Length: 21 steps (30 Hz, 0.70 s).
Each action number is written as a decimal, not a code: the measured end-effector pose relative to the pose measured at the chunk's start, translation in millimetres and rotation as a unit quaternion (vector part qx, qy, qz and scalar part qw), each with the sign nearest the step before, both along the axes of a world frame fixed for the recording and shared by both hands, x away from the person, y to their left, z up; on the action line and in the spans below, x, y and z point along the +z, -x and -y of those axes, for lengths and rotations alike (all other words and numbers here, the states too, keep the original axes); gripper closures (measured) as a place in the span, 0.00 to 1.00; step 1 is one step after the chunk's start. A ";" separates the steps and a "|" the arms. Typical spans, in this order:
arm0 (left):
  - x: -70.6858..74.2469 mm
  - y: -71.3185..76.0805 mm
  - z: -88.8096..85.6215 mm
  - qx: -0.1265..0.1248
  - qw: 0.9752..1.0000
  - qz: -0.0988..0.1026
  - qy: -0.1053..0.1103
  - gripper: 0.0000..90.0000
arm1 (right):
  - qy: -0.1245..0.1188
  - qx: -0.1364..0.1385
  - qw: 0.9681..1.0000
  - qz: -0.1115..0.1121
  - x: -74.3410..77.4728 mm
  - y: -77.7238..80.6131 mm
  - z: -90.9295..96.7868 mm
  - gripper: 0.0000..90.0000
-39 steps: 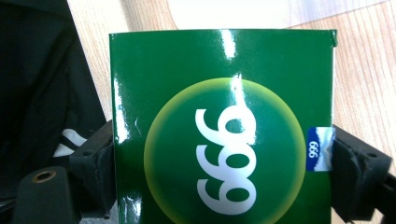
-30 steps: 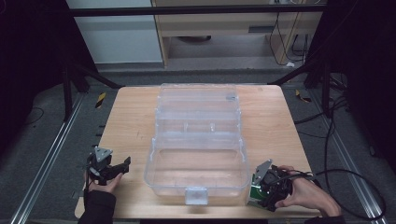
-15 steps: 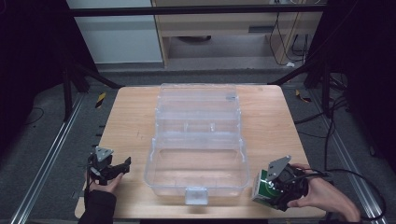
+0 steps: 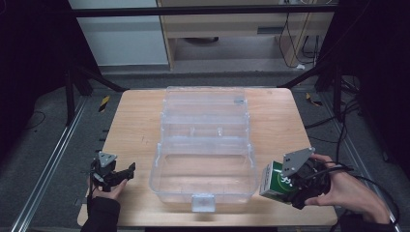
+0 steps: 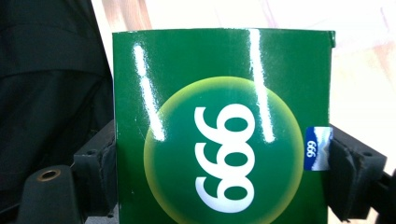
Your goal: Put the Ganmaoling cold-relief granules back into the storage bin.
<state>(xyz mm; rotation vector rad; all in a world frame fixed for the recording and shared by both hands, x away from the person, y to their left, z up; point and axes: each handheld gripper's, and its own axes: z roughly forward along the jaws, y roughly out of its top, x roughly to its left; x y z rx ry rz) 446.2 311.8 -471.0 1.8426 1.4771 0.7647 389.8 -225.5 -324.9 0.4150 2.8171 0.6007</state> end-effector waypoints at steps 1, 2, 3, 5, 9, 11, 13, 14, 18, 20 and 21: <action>0.0 -0.1 -0.1 0.000 1.000 0.000 0.000 0.21 | 0.001 0.000 1.000 0.002 3.9 -0.1 -1.8 0.18; 0.0 -0.1 -0.1 0.000 1.000 0.000 0.000 0.21 | 0.003 0.004 1.000 0.003 7.7 -0.6 -3.4 0.18; -0.1 -0.1 -0.1 0.000 1.000 0.000 0.000 0.21 | 0.003 0.005 1.000 0.005 11.1 -1.2 -5.3 0.18; -0.1 -0.2 -0.2 0.000 1.000 0.000 0.000 0.21 | 0.007 0.011 1.000 0.008 17.2 -2.9 -9.5 0.18; -0.2 -0.3 -0.4 0.000 1.000 -0.001 0.000 0.21 | 0.010 0.022 1.000 0.014 25.2 -9.9 -20.7 0.18; -0.1 -0.3 -0.9 0.000 1.000 -0.001 0.000 0.21 | 0.010 0.024 1.000 0.013 26.6 -13.4 -25.7 0.18; -0.2 -0.5 -1.5 0.001 1.000 -0.002 0.000 0.21 | 0.014 0.030 0.999 0.017 27.4 -17.9 -31.8 0.18; -0.2 -0.5 -1.6 0.000 1.000 -0.002 0.000 0.21 | 0.015 0.031 0.999 0.016 27.5 -19.7 -35.1 0.18; -0.2 -0.7 -1.4 0.000 1.000 -0.002 0.000 0.21 | 0.017 0.040 0.999 0.017 27.5 -28.0 -48.3 0.18; -0.3 -0.9 -1.6 0.000 1.000 -0.002 0.001 0.21 | 0.015 0.046 0.999 0.018 28.0 -32.4 -55.6 0.18; -0.4 -1.0 -1.7 0.001 1.000 -0.002 0.001 0.21 | 0.015 0.048 0.999 0.018 28.2 -34.1 -59.0 0.18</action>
